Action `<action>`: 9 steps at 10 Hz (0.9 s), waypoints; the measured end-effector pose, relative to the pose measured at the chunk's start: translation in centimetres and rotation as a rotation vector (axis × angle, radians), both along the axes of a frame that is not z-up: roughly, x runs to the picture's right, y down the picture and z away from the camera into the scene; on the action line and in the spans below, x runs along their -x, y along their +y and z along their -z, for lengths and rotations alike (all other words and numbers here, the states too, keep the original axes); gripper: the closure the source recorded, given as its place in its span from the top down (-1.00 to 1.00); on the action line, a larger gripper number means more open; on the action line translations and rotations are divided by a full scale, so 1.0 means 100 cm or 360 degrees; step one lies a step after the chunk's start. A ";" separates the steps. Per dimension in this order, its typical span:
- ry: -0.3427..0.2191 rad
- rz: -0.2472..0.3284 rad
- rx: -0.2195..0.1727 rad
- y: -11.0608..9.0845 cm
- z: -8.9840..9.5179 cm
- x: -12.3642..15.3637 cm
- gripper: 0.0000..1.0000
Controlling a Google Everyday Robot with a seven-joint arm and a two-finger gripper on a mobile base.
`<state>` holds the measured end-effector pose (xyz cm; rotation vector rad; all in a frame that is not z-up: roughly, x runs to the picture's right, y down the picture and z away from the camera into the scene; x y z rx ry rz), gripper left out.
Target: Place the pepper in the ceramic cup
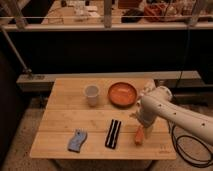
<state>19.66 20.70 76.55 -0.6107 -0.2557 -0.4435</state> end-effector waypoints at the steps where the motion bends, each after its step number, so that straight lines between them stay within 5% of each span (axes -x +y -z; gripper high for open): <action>1: -0.0016 0.0004 0.0011 0.005 -0.005 0.000 0.60; 9: -0.0148 0.0078 0.0079 0.031 -0.031 0.002 0.60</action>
